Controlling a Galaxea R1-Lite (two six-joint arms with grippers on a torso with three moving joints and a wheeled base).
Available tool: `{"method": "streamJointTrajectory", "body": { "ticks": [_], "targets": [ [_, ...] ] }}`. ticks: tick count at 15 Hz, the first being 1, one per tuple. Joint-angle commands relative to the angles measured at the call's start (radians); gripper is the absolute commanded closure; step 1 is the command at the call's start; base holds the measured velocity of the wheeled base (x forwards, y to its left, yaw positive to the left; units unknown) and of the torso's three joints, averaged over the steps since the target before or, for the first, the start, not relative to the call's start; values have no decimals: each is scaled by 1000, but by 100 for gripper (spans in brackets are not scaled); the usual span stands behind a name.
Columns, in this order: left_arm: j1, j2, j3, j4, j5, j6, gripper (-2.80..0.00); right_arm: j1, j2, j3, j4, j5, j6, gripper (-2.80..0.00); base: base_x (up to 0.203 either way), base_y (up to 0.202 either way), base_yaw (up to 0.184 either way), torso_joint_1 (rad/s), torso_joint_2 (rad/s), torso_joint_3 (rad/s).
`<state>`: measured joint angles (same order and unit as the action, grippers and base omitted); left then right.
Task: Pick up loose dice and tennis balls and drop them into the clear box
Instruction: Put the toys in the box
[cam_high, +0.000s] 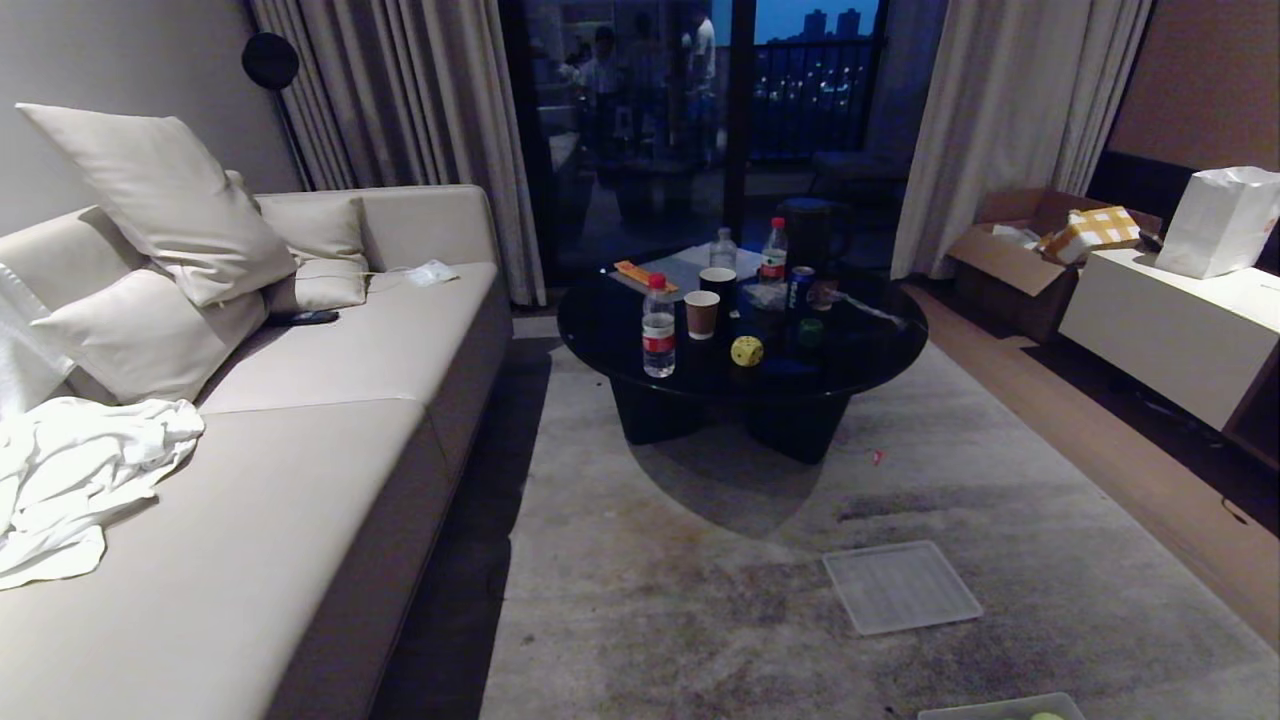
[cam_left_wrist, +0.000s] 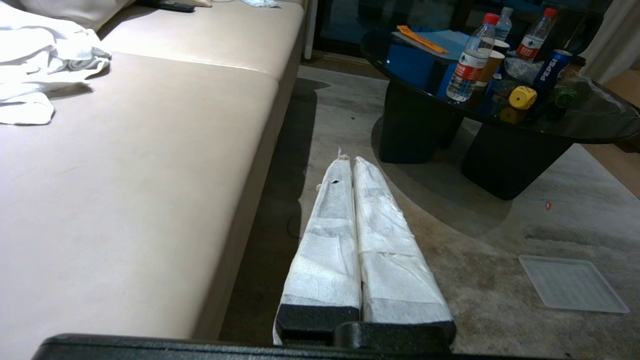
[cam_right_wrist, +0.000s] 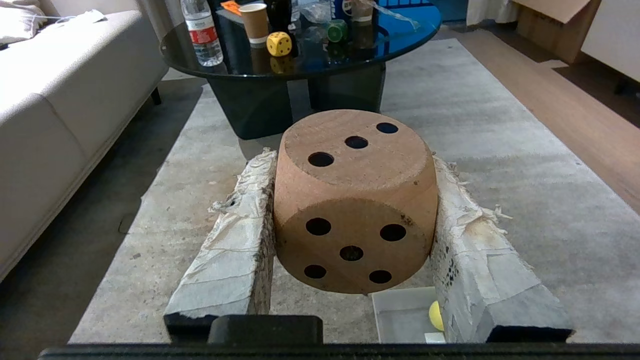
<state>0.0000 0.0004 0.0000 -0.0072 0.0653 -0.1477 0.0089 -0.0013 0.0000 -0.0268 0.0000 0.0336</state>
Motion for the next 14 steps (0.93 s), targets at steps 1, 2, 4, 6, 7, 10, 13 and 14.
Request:
{"method": "streamJointTrajectory", "body": {
  "ticks": [1,2,4,6,7,10,13,14],
  "targets": [
    [0,-1,0,-1,1,0,0,0,0,11,-1,0,0,0,0,0,0,0,0,0],
    [0,-1,0,-1,1,-1,0,0,0,11,-1,0,0,0,0,0,0,0,0,0],
    [0,0,0,-1,1,2,0,0,0,11,-1,0,0,0,0,0,0,0,0,0],
    [0,0,0,-2,1,0,0,0,0,11,-1,0,0,0,0,0,0,0,0,0],
    [0,0,0,-2,1,0,0,0,0,11,-1,0,0,0,0,0,0,0,0,0],
    [0,-1,0,-2,1,-2,0,0,0,11,-1,0,0,0,0,0,0,0,0,0],
    [0,-2,0,-2,1,-1,0,0,0,11,-1,0,0,0,68,0,0,2,2,5],
    [0,-2,0,-2,1,-3,0,0,0,11,-1,0,0,0,177,0,3,5,6,0]
  ]
}}
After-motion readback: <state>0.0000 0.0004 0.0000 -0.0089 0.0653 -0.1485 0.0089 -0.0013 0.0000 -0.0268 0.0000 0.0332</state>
